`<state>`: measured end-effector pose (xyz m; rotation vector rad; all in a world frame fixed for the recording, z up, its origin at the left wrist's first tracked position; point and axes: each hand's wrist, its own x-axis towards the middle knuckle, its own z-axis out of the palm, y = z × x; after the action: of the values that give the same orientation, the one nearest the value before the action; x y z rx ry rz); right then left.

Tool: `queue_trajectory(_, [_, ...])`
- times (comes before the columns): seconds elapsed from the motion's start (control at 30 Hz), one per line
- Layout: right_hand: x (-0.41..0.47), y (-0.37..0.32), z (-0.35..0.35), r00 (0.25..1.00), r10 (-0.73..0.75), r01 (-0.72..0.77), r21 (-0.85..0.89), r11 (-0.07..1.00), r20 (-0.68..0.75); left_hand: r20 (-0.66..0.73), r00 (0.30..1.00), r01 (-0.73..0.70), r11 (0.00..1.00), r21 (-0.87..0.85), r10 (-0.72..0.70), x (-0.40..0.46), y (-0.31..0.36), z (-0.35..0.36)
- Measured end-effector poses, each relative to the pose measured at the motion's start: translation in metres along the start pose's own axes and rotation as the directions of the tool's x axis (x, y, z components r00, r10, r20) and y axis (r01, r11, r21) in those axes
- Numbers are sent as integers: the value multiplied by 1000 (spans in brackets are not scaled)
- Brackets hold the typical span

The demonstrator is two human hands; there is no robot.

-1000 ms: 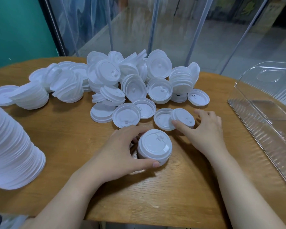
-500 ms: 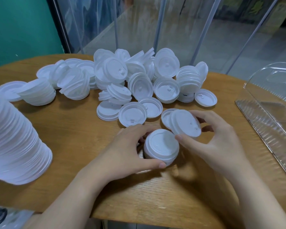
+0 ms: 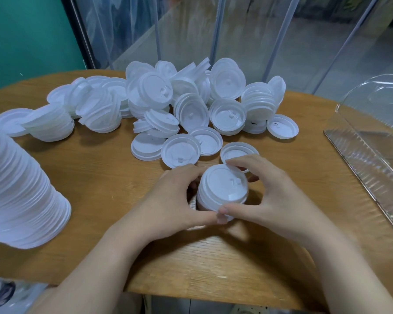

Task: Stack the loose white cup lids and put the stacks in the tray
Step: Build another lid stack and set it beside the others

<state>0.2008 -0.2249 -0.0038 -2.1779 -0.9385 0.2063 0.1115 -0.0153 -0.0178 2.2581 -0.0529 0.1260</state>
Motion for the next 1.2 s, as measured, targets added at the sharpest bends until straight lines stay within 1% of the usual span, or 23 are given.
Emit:
queue_trajectory(0.1, [0, -1, 0, 999, 8, -7, -29, 1000, 48, -1, 1000, 2, 1000, 4, -2, 0, 1, -1])
queue_trajectory(0.3, [0, 1, 2, 996, -5, 9, -48, 999, 84, 2, 1000, 17, 999, 36, -17, 0, -2, 1])
queue_trajectory(0.33, [0, 1, 2, 998, -8, 11, -31, 999, 69, 2, 1000, 17, 999, 35, -17, 0, -2, 1])
queue_trajectory(0.4, [3, 4, 0, 1000, -15, 15, 0, 1000, -21, 3, 1000, 27, 999, 32, -27, 0, -3, 1])
queue_trajectory(0.47, [7, 12, -4, 990, -35, 28, -52, 998, -137, 12, 999, 36, 999, 34, -36, 0, -3, 0])
queue_trajectory(0.53, [10, 24, -7, 978, -38, 8, -145, 989, -204, 21, 999, 29, 999, 38, -30, -1, -2, -1])
queue_trajectory(0.6, [14, 35, -9, 979, -15, -34, -234, 972, -204, 25, 999, 23, 999, 27, -24, -2, 0, -2])
queue_trajectory(0.67, [19, 44, -7, 986, 37, -83, -296, 952, -160, 18, 999, 33, 999, 22, -33, -2, 2, -1])
queue_trajectory(0.73, [25, 48, -6, 988, 91, -125, -307, 944, -123, 0, 999, 39, 998, 43, -39, -2, 2, 2])
queue_trajectory(0.97, [34, 46, -10, 975, 154, -184, -198, 963, -157, -25, 999, 30, 999, -14, -30, -3, 4, 4])
queue_trajectory(1.03, [34, 42, -11, 962, 170, -196, -109, 974, -214, -23, 999, 34, 999, -21, -35, -2, 3, 4])
queue_trajectory(1.13, [33, 38, -13, 927, 202, -190, 69, 979, -317, -8, 999, 40, 999, -30, -40, -2, 4, 3])
queue_trajectory(1.2, [32, 39, -16, 906, 244, -211, 130, 969, -346, 1, 999, 46, 998, -32, -46, -2, 4, 3])
